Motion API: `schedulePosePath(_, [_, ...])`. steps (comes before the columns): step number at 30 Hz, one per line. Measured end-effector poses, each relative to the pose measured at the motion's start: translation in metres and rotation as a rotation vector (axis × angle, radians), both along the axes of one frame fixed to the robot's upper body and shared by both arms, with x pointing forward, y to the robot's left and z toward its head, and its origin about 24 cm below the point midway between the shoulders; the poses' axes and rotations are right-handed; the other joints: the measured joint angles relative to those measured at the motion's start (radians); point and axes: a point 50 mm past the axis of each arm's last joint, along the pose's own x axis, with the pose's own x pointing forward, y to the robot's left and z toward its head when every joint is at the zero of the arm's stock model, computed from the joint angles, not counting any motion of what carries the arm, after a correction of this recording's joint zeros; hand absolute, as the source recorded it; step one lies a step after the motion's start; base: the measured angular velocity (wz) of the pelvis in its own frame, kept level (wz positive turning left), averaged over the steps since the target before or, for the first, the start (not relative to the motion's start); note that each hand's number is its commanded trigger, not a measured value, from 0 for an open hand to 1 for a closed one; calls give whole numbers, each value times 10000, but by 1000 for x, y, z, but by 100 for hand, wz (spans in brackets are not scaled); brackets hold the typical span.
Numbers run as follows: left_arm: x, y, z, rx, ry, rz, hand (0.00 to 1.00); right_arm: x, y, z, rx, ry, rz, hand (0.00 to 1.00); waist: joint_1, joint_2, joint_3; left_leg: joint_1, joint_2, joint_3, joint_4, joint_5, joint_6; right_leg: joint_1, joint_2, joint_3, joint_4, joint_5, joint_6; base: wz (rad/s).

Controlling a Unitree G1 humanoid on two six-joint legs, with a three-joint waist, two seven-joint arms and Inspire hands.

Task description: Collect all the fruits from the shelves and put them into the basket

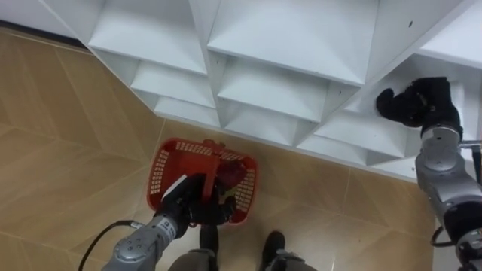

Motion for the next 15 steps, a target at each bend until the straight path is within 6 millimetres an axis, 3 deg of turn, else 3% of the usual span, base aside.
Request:
schedulePosePath(6, [3, -4, 2, -83, -108, -26, 100, 1, 4, -3, 1984, -416, -384, 100, -117, 10, -5, 119, -41, -23, 12, 0, 0, 140, 4, -13, -45, 1, 3, 0])
schedulePosePath(10, [5, -5, 6, -92, -316, 49, 100, -1, 15, -8, 3202, -772, -140, 100, -342, 60, -26, 126, 78, -9, 55, -2, -1, 277, 74, -77, -221, 68, -3, 2])
schedulePosePath(15, [6, -13, 7, -208, -365, 199, 100, -17, 29, -22, 4766, -1096, 482, 100, -511, 268, -171, 141, 80, 2, 37, -2, -1, 408, 167, -94, -454, 223, 19, -2])
